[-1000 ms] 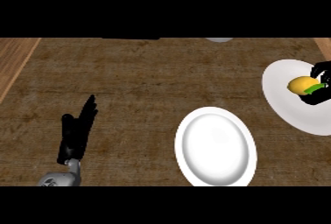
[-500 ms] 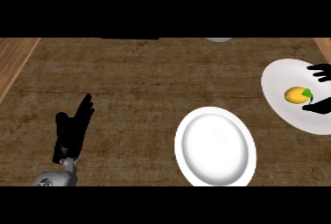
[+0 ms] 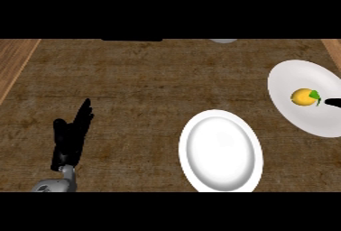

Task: Pick the lemon from the plate and place it in the plate

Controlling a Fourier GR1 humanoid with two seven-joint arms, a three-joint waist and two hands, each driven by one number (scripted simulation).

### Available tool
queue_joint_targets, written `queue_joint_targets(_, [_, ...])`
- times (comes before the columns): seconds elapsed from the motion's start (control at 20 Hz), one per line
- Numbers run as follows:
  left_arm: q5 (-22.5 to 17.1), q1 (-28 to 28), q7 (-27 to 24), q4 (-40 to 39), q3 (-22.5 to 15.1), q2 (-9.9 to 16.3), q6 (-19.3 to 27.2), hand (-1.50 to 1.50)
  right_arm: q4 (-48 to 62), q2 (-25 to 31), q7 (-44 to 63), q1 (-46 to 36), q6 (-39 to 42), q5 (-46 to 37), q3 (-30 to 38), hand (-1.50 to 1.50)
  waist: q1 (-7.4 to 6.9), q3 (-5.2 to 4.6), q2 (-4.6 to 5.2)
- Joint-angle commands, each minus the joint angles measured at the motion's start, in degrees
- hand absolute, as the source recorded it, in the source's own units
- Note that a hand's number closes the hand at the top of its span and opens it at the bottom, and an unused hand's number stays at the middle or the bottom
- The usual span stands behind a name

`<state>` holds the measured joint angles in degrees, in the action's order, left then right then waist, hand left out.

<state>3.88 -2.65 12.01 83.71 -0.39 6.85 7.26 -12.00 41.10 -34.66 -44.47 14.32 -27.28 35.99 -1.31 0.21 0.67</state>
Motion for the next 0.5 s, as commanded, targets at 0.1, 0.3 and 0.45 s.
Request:
queue_joint_targets(0.1, [-0.8,1.3,1.3,1.6,-0.3,-0.3,-0.9,0.0,2.0,2.7,-6.2,4.9,8.4,4.4,3.2,-1.5,-0.32,0.01,-0.02])
queue_joint_targets(0.3, [0.8,-0.7,2.4,1.1,-0.7,-0.8,0.3,0.0,1.1,0.3,-5.7,3.4,7.3,4.7,2.2,-1.5,-0.37,-0.02,-0.06])
queue_joint_targets(0.45, [0.2,-3.7,2.6,-0.4,1.1,0.0,0.4,0.0,1.4,1.7,-9.3,4.8,9.8,4.7,2.3,-1.5,-0.68,0.07,0.28])
